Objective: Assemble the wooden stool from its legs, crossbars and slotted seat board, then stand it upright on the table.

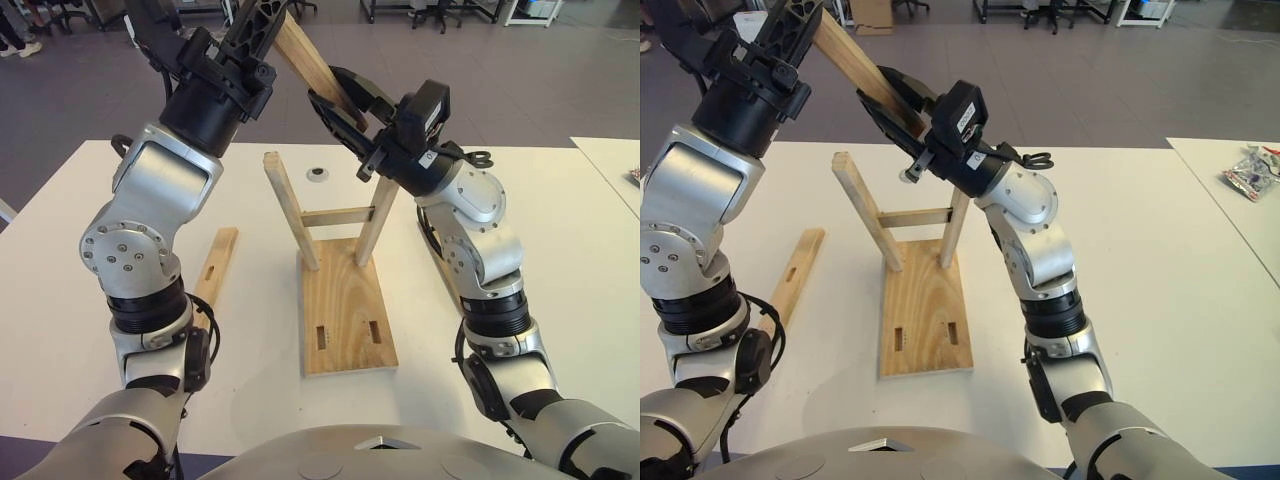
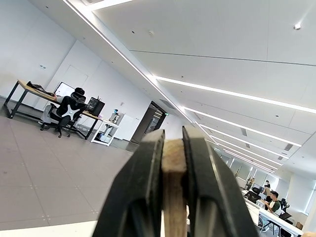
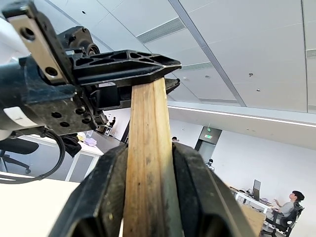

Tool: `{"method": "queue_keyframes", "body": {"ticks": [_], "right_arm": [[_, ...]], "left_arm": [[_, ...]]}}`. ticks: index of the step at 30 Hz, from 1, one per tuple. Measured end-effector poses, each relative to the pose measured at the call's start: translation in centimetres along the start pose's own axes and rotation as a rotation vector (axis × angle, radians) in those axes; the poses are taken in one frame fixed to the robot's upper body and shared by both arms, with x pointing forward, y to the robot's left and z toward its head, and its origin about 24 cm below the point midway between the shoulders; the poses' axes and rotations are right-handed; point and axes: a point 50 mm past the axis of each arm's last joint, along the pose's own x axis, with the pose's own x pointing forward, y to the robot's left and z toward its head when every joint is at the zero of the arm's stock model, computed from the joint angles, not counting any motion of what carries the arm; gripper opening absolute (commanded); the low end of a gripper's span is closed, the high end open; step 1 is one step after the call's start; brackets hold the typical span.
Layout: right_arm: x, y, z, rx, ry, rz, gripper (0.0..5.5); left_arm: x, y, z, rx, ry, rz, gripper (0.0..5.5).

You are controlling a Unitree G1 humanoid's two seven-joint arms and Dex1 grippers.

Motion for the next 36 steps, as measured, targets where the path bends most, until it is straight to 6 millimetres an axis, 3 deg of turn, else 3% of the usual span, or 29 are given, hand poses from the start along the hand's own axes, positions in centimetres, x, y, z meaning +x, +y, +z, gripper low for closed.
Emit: {"method": "queue_keyframes", "body": {"ticks": [12, 18, 20, 26, 29, 30, 32, 34, 36], "right_arm": [[0.1, 0.0, -0.2, -0.046, -0.003, -0.01, 1.32], [0.2, -0.2, -0.3, 0.015, -0.022, -0.051, 2.62], [0.3, -0.3, 0.1, 0.008, -0.039, -0.068, 2.65], [0.3, -0.7, 0.2, -0.017, -0.038, -0.129, 2.65], [0.0, -1.9, 0.8, -0.04, -0.054, -0.212, 2.65], [-0.3, -2.3, 1.0, -0.052, -0.052, -0.236, 2.65], [-0.4, -2.7, 1.2, -0.062, -0.055, -0.267, 2.65], [-0.7, -3.3, 1.5, -0.081, -0.058, -0.304, 2.65], [-0.9, -3.8, 1.7, -0.093, -0.054, -0.326, 2.65]], "left_arm": [[-0.1, 0.1, -0.2, -0.013, 0.004, 0.016, 0.41], [-0.1, 0.5, -0.6, -0.031, 0.026, 0.041, 0.41], [-0.2, 1.3, -0.2, -0.022, 0.029, 0.077, 0.41], [-2.5, 2.8, 7.7, 0.227, -0.131, 0.211, 0.41], [-6.0, 3.6, 12.2, 0.448, -0.177, 0.361, 0.41], [-6.9, 4.1, 12.4, 0.484, -0.16, 0.409, 0.41], [-8.8, 5.6, 10.9, 0.556, -0.063, 0.509, 0.41], [-11.3, 7.8, 7.6, 0.577, 0.091, 0.616, 0.41], [-12.8, 8.7, 5.8, 0.6, 0.152, 0.659, 0.41]]}}
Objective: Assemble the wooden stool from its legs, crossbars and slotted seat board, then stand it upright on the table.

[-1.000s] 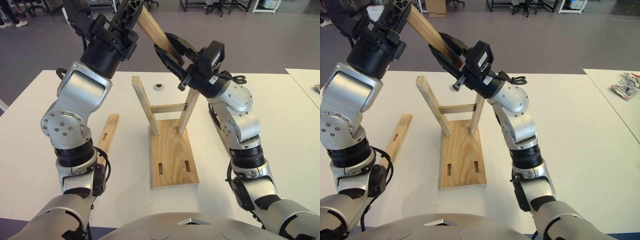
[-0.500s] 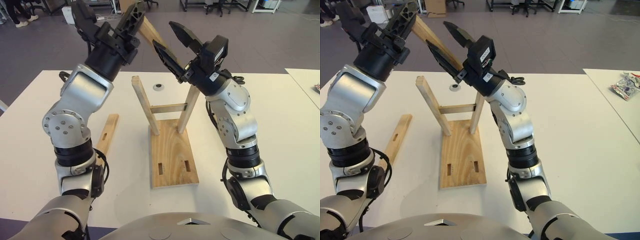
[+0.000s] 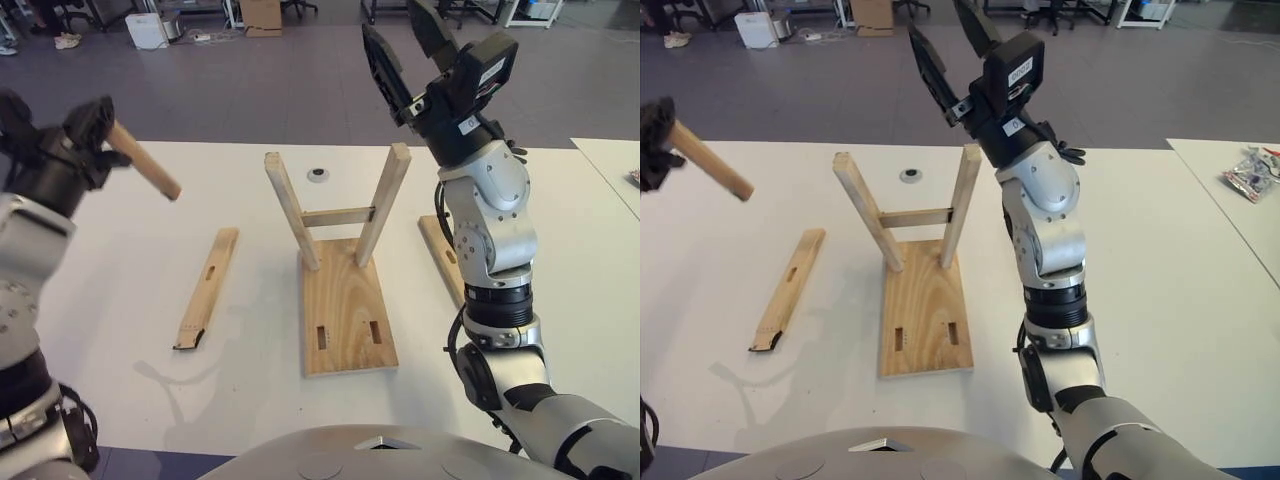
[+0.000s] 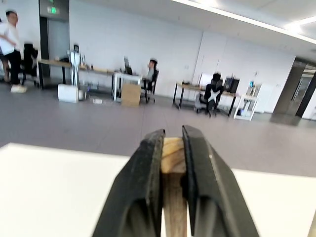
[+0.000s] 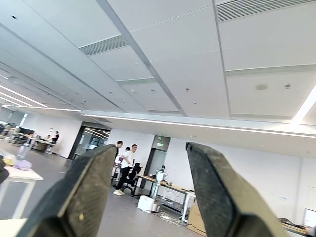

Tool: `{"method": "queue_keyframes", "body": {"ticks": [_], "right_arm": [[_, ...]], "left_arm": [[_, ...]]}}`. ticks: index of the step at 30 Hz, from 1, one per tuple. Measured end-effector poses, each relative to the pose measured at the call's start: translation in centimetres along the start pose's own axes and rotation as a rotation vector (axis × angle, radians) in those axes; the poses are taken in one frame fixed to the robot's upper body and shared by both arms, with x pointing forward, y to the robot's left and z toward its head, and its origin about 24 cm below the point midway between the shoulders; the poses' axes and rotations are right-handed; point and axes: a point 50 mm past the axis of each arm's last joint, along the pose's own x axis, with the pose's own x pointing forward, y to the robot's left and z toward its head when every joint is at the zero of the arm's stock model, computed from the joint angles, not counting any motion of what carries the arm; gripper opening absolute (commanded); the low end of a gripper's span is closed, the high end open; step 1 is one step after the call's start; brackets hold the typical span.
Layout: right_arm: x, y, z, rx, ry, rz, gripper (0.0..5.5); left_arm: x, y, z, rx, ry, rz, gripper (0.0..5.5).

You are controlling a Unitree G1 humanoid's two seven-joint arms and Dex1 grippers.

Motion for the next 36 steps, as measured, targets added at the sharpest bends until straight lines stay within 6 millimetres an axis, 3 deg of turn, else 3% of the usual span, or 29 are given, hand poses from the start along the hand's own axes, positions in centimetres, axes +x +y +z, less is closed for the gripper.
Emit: {"method": "queue_keyframes", "body": {"ticks": [2, 3, 6, 8, 9, 15, 19, 29, 36], "right_arm": [[1.2, -3.5, 2.6, -0.068, -0.056, -0.119, 2.65], [1.6, -5.0, 3.8, -0.088, -0.088, -0.171, 2.65], [0.9, -11.4, 6.9, -0.195, -0.115, -0.404, 2.65], [-0.7, -14.4, 7.4, -0.262, -0.08, -0.518, 2.65], [-1.2, -14.9, 7.2, -0.277, -0.07, -0.537, 2.65], [-5.0, -16.4, 2.6, -0.27, 0.103, -0.618, 2.65], [-5.1, -16.6, 2.7, -0.287, 0.096, -0.616, 2.65], [-4.9, -16.4, 2.6, -0.302, 0.091, -0.596, 2.65], [-4.7, -16.2, 2.5, -0.308, 0.093, -0.585, 2.65]], "left_arm": [[-1.7, 0.6, -4.5, 0.028, 0.12, 0.041, 0.41], [-2.2, 0.6, -5.4, 0.03, 0.135, 0.048, 0.41], [-3.5, 0.5, -7.2, 0.032, 0.136, 0.067, 0.41], [-4.0, 0.3, -8.0, 0.024, 0.115, 0.062, 0.41], [-4.1, 0.2, -8.2, 0.019, 0.11, 0.049, 0.41], [-4.1, 0.6, -9.8, 0.033, 0.112, 0.021, 0.41], [-3.9, 1.4, -10.6, 0.018, 0.138, 0.038, 0.41], [-3.4, 0.4, -11.1, 0.019, 0.13, 0.023, 0.41], [-3.6, 1.4, -11.0, 0.031, 0.123, 0.065, 0.41]]}}
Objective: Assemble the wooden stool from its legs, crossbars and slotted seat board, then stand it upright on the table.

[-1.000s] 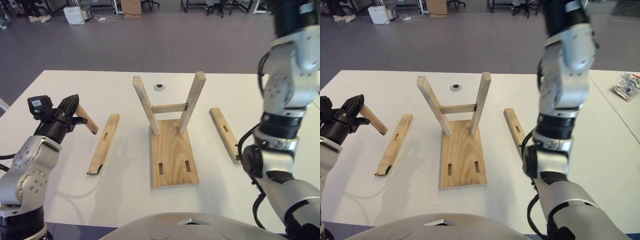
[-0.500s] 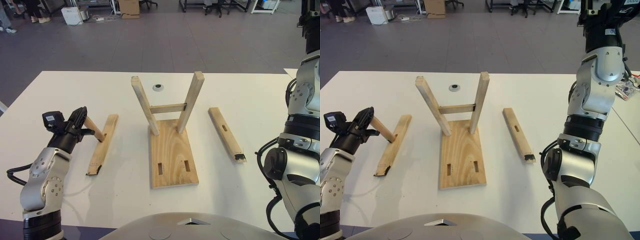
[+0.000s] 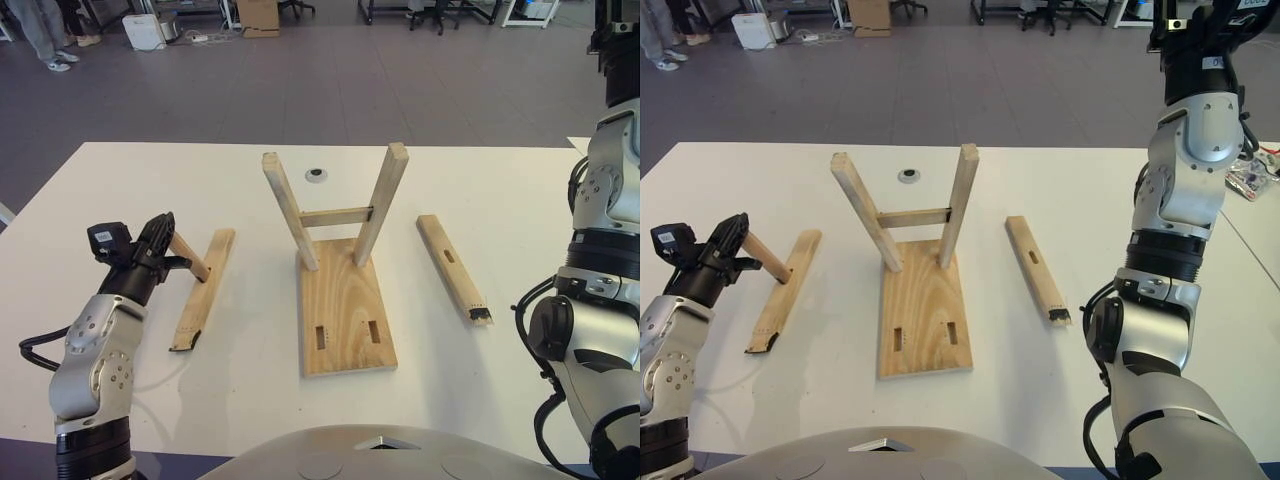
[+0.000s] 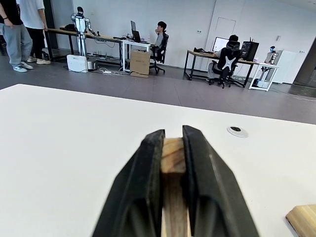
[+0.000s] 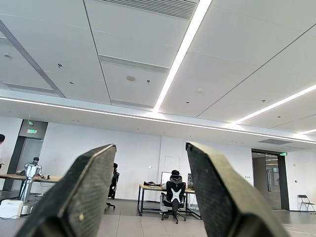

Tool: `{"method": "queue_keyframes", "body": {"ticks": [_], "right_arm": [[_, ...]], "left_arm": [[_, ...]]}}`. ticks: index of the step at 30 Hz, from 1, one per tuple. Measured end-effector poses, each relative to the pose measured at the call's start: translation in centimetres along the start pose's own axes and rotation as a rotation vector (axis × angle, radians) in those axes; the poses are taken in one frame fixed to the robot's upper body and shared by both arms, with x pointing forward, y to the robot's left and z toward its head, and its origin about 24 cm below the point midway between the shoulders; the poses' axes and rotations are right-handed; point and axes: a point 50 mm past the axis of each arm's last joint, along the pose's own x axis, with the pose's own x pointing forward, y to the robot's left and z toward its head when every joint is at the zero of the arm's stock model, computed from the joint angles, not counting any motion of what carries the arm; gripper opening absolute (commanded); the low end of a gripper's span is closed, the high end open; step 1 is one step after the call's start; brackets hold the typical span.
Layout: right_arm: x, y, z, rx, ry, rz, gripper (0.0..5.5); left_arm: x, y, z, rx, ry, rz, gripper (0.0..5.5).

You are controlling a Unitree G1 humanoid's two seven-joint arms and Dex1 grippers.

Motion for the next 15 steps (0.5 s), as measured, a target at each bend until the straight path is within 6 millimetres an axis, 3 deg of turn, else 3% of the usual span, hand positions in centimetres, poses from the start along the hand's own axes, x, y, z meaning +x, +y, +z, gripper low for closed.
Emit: {"method": "queue_keyframes", "body": {"ticks": [15], "right_arm": [[0.1, 0.9, -0.1, 0.007, 0.001, 0.016, 2.65]], "left_arm": [[1.0, -0.5, -1.0, 0.05, -0.016, -0.017, 0.41]]}}
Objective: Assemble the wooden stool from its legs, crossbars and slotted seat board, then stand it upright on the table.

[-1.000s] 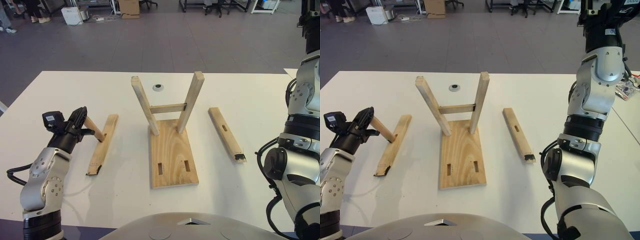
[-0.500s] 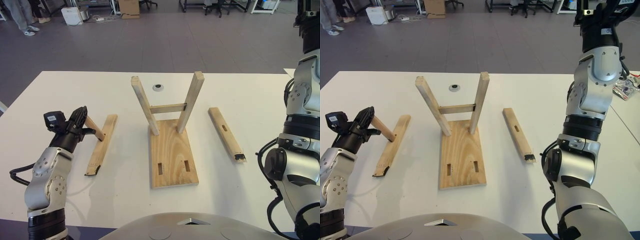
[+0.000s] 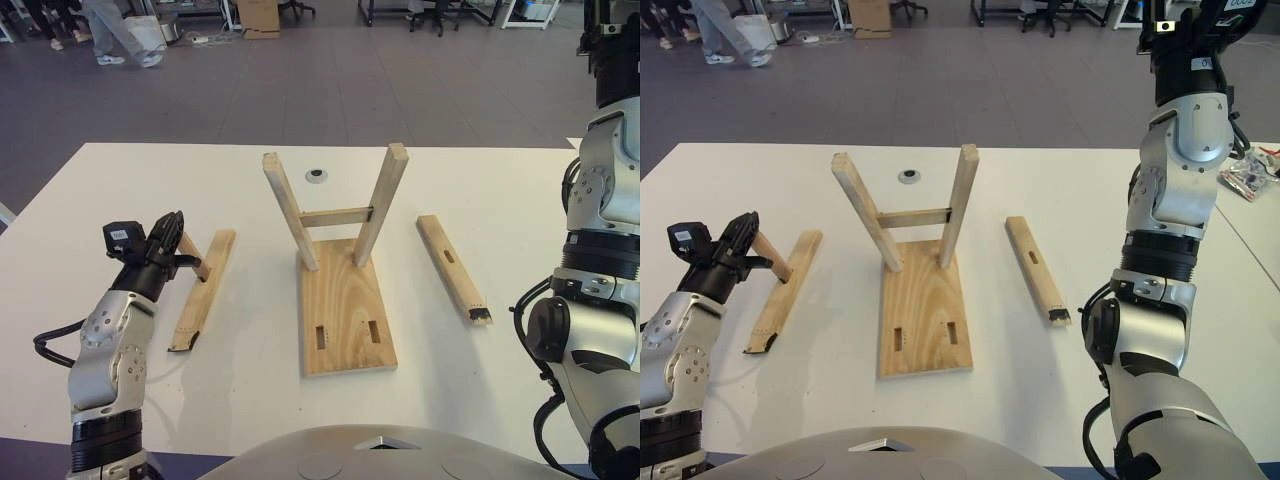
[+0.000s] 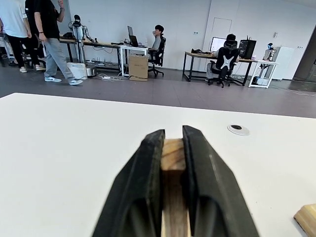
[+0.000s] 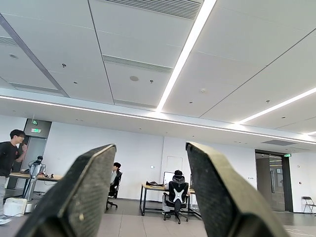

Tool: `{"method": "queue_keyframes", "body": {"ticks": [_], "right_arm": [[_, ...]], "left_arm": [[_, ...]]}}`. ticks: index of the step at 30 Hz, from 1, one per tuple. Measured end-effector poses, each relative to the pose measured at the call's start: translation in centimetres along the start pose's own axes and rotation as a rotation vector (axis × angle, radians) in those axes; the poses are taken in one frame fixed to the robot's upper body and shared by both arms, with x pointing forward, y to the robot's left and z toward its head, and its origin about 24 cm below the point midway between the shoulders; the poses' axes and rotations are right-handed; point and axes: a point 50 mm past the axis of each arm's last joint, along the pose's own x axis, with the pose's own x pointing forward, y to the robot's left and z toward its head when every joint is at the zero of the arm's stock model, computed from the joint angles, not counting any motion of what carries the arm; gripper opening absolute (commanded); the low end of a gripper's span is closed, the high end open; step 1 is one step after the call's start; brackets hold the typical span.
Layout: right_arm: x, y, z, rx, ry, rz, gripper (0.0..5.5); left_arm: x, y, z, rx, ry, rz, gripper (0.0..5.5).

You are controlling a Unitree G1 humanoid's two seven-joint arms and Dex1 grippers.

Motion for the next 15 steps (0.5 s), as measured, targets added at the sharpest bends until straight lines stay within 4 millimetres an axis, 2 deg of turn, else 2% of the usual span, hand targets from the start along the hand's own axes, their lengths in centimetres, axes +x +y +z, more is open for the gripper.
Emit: {"method": "queue_keyframes", "body": {"ticks": [6, 11, 15], "right_arm": [[-0.1, 0.5, 0.1, 0.0, -0.007, 0.012, 2.65], [-0.5, 0.4, -0.2, 0.002, 0.011, 0.002, 2.65], [-0.5, 0.4, -0.2, 0.002, 0.011, 0.0, 2.65]], "left_arm": [[-0.2, -0.4, -0.4, 0.038, -0.019, 0.003, 0.41], [-3.2, -1.5, -2.1, 0.024, -0.082, 0.026, 0.41], [-3.3, -1.4, -2.2, 0.02, -0.09, 0.035, 0.41]]}}
